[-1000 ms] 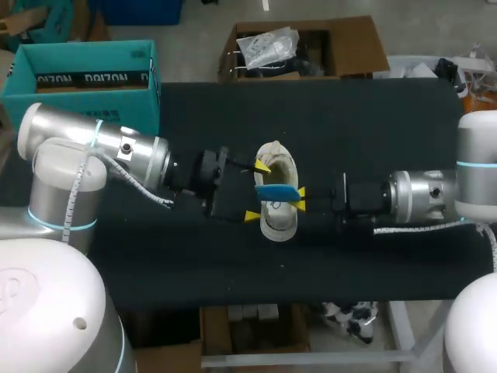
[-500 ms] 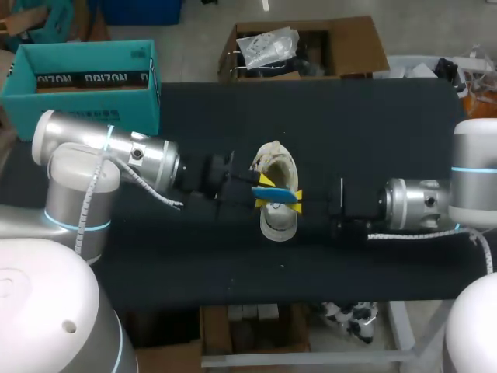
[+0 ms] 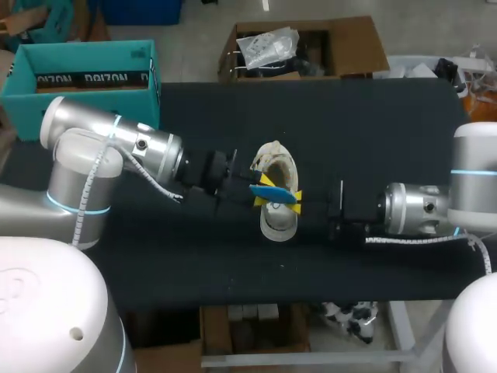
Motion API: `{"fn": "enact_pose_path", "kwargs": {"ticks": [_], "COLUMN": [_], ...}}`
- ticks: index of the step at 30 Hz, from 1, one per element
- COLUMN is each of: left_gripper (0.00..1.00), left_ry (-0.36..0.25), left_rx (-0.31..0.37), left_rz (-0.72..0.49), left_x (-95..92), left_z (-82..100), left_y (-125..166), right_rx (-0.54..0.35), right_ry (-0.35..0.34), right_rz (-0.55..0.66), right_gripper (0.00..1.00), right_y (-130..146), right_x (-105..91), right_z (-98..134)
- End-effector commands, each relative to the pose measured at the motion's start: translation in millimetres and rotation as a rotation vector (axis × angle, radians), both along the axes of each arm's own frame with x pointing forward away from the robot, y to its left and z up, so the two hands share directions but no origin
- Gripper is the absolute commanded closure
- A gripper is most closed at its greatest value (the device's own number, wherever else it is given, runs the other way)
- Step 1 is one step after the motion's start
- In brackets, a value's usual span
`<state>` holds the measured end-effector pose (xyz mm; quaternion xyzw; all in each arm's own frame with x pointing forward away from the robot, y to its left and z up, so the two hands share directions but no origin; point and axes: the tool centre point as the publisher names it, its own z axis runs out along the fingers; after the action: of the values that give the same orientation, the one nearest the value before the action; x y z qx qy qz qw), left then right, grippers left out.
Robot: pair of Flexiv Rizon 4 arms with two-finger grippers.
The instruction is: Open the shoe tongue, take the insole out of the shoe, put the insole back into the shoe, and pack the shoe into the shoebox
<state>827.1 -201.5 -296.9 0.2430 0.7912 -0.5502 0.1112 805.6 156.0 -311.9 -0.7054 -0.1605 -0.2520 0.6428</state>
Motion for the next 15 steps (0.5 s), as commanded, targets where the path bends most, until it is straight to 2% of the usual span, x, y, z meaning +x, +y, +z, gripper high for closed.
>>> {"fn": "enact_pose_path", "kwargs": {"ticks": [1,4,13,14,15], "left_gripper": [0.64,1.0,1.0,1.0,1.0], "left_ry": [0.007,0.009,-0.063,-0.07,-0.085], "left_rx": [0.0,0.004,0.03,0.032,0.036], "left_rz": [-0.015,-0.021,-0.061,-0.064,-0.072], "left_x": [3.4,5.7,5.7,5.8,6.0], "left_z": [-3.2,-6.0,-7.7,-7.6,-7.2], "left_y": [0.6,-0.4,-2.0,-2.0,-2.3], "right_rx": [0.002,0.003,-0.013,-0.02,-0.029], "right_ry": [-0.003,-0.004,-0.005,-0.005,-0.004], "right_rz": [-0.006,-0.006,-0.01,-0.013,-0.017], "right_gripper": [1.0,1.0,0.98,0.81,0.68], "right_y": [-1.2,-0.5,1.0,1.6,2.2], "right_x": [-0.5,2.4,2.2,1.4,0.1], "right_z": [0.7,0.6,1.2,1.5,1.8]}}
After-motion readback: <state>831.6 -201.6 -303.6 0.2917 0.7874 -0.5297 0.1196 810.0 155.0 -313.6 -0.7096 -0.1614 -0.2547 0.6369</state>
